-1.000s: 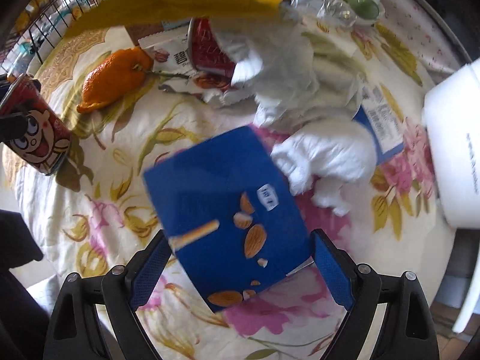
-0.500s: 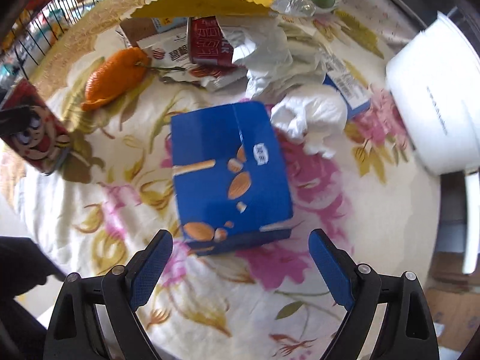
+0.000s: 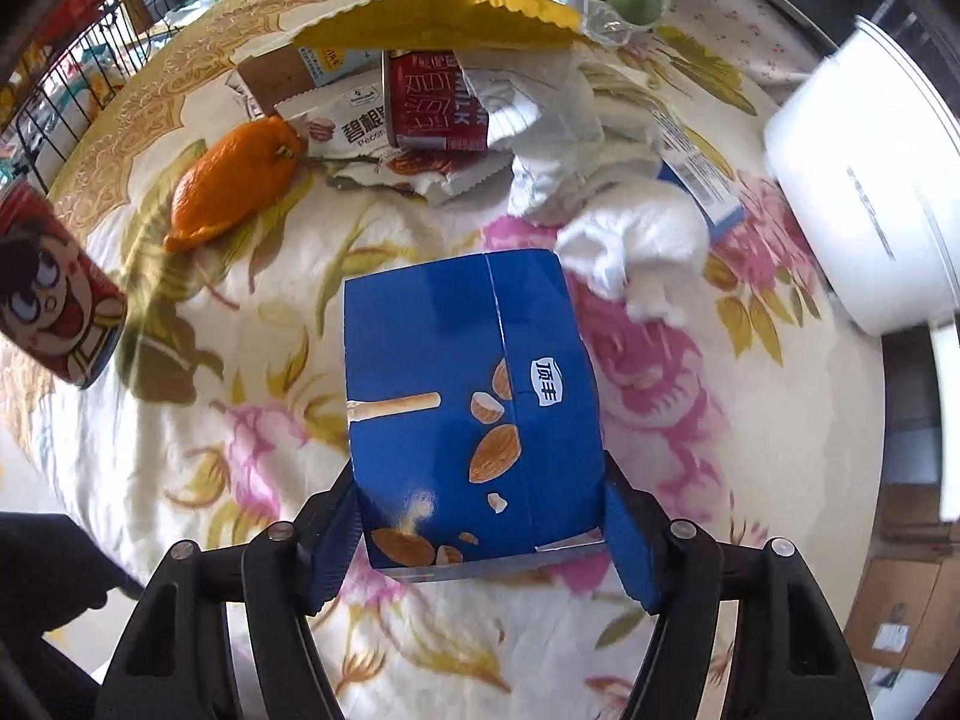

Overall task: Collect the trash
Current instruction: 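Carry can and blue box over the white bin and open both tools to drop them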

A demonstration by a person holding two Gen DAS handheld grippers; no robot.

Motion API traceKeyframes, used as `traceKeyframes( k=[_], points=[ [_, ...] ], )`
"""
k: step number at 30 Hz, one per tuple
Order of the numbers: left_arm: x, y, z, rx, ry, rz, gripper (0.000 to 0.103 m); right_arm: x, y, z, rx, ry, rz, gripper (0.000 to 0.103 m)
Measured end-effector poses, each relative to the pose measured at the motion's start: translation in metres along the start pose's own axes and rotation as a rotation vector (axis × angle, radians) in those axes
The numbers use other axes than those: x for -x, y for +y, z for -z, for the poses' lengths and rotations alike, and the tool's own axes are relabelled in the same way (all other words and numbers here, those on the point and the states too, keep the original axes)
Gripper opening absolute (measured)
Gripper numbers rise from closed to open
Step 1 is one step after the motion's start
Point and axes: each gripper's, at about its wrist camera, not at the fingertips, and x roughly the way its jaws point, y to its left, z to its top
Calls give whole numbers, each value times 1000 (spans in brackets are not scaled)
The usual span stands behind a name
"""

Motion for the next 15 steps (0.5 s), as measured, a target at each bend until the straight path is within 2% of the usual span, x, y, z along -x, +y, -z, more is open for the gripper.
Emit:
traceKeyframes(
  k=[7, 12, 15],
  points=[
    [4, -34, 6, -72, -6, 44, 54, 34, -15, 48, -109, -45, -16, 72],
    [4, -60, 8, -117, -19, 50, 54, 64, -25, 100, -243, -96, -9, 72],
    [3, -77, 10, -142, -30, 59, 54, 75, -26, 132, -334, -84, -37, 72]
  ],
)
